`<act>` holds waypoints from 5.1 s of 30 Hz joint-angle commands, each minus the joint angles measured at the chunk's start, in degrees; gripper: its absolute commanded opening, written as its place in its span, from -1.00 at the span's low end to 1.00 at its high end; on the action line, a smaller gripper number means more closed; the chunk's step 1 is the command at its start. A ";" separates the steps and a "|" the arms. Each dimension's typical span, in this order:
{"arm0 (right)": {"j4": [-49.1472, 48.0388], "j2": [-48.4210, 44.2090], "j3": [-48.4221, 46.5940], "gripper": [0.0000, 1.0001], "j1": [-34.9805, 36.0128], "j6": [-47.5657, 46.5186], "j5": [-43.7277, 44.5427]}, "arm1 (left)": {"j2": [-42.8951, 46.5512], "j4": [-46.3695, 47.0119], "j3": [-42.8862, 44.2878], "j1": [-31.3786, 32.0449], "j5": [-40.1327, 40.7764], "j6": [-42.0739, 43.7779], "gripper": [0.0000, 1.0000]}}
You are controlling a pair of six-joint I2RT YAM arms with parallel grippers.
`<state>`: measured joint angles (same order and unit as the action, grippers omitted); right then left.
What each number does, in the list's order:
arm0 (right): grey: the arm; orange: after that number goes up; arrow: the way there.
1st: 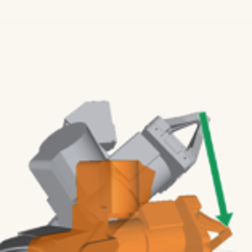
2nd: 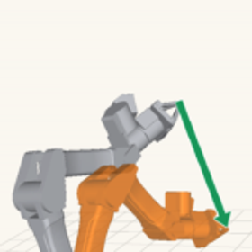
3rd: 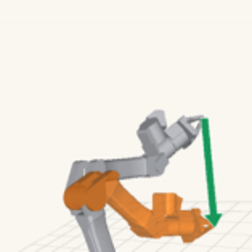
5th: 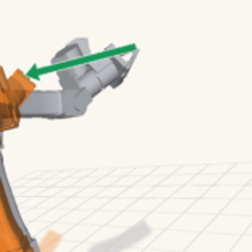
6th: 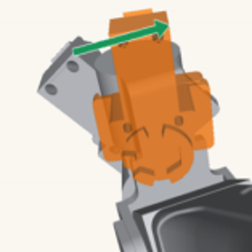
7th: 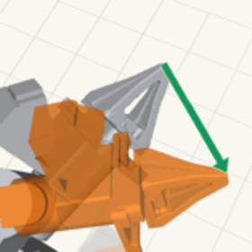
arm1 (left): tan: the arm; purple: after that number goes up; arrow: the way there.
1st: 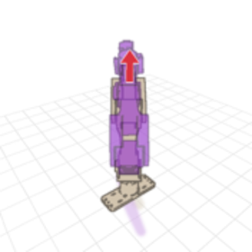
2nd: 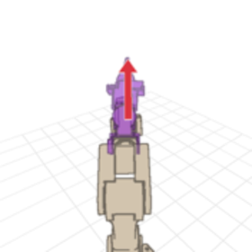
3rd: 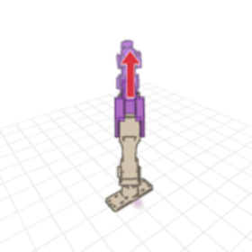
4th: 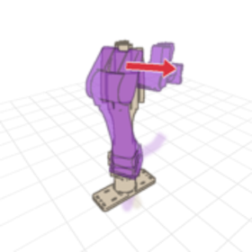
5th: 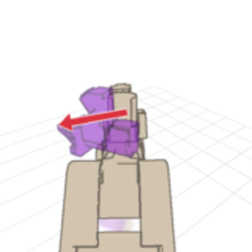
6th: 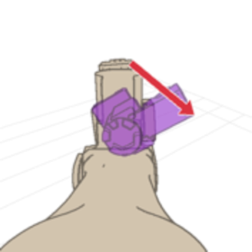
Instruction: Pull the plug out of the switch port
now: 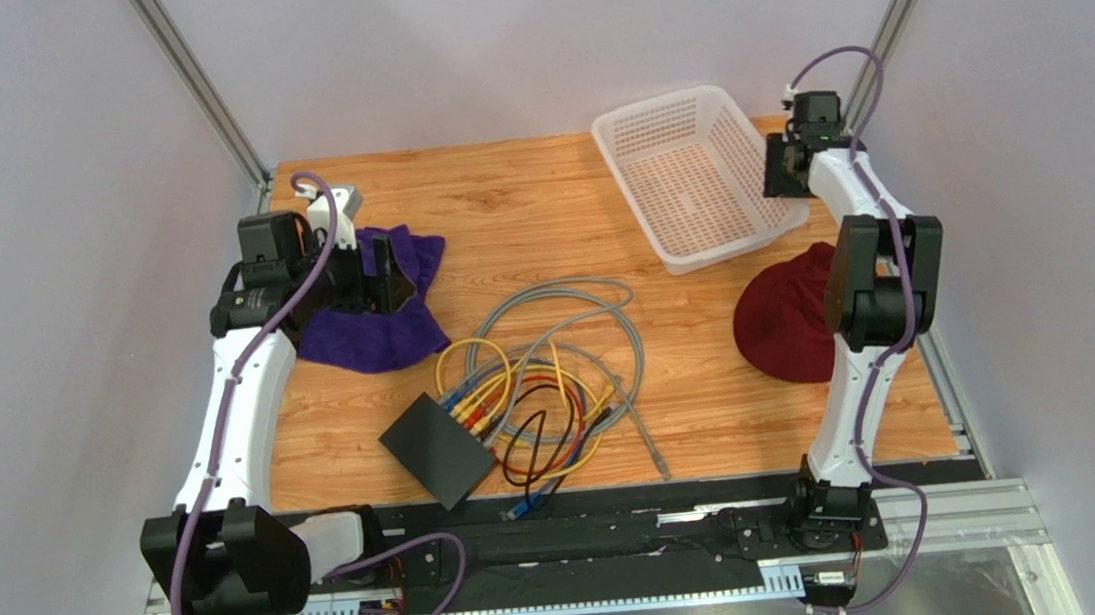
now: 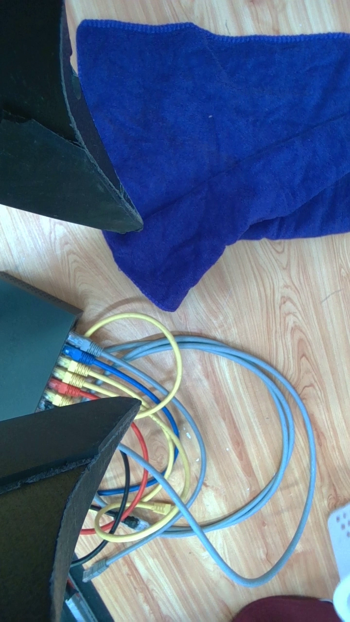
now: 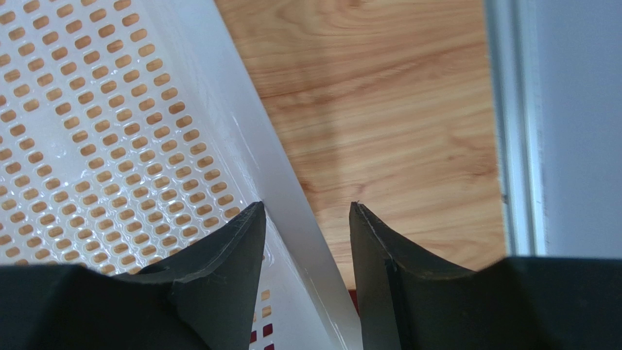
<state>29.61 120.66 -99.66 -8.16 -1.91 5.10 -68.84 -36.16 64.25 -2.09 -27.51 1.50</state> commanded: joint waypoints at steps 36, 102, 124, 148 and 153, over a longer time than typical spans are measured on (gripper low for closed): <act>1.33 -44.82 33.04 0.68 22.58 -3.62 -15.83 | -56.59 -20.36 39.12 -2.39 21.25 7.30 -1.00; 10.04 -38.83 20.55 1.00 33.83 -9.51 -17.15 | 13.21 -14.64 -32.96 16.23 2.37 78.93 0.35; 10.03 -39.19 21.52 1.00 30.14 -10.74 -14.95 | -17.91 3.74 -7.76 19.58 7.73 53.53 0.25; 10.38 -38.92 20.82 1.00 30.14 -8.28 -18.29 | 5.66 -20.10 -26.36 23.09 1.84 87.18 0.55; 10.91 -40.33 21.35 1.00 30.14 -9.16 -17.50 | 1.87 -8.59 -31.10 26.43 4.65 86.74 0.55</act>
<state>41.95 83.31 -77.71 22.04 -11.00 -12.43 -65.14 -53.74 36.25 22.02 -23.83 85.14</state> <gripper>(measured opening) 0.998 0.775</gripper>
